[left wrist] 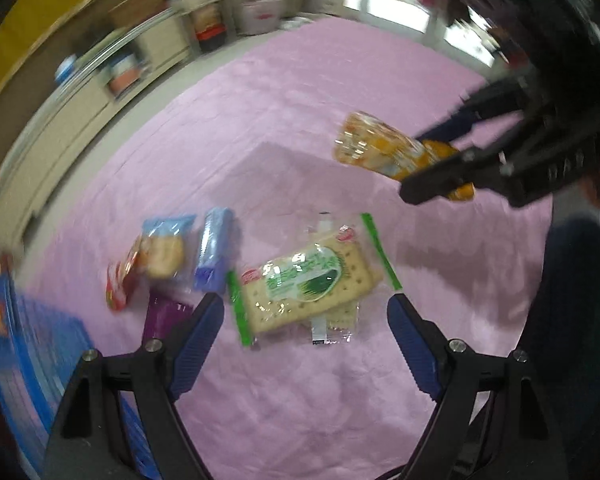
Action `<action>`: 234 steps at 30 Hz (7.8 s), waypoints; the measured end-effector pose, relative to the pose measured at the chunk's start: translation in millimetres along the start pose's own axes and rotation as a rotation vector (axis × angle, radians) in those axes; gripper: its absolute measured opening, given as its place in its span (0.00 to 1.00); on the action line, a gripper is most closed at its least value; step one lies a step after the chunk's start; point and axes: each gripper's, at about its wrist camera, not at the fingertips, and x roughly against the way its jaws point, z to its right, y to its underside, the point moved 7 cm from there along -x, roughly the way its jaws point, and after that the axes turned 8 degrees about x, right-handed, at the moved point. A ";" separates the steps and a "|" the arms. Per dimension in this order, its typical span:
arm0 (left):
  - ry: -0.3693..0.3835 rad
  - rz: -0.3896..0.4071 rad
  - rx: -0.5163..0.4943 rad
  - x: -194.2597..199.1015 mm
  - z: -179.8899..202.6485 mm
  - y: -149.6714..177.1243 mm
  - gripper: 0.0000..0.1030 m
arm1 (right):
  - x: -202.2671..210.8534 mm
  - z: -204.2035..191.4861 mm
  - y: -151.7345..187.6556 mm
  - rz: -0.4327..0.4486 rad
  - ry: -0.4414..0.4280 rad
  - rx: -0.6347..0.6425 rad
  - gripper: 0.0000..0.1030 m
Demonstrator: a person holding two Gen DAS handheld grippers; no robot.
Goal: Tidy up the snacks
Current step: 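Grasp the green-trimmed cracker packet with the left gripper while the right holds the yellow bag, then carry the yellow bag and cracker packet over the blue basket with both grippers, then open the right gripper to drop the yellow bag while the left lowers and releases the cracker packet, then withdraw both grippers from the basket toward the remaining snacks, then grasp the white-striped cracker packet with the left gripper and lift it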
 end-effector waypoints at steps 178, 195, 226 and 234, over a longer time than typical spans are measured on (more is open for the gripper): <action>-0.180 0.192 0.584 121.6 -204.6 135.4 0.77 | -10.8 -203.7 -86.6 0.147 0.124 0.173 0.90; -0.127 0.267 0.557 125.1 -105.2 125.2 0.77 | 42.5 -153.2 -4.8 0.230 0.186 0.096 0.90; 0.053 0.097 0.265 -18.3 -15.9 29.2 0.78 | 34.2 11.2 56.9 0.241 0.280 -0.097 0.90; 0.068 0.006 0.172 -60.0 -7.8 15.2 0.77 | 28.8 19.0 59.8 0.220 0.321 -0.136 1.00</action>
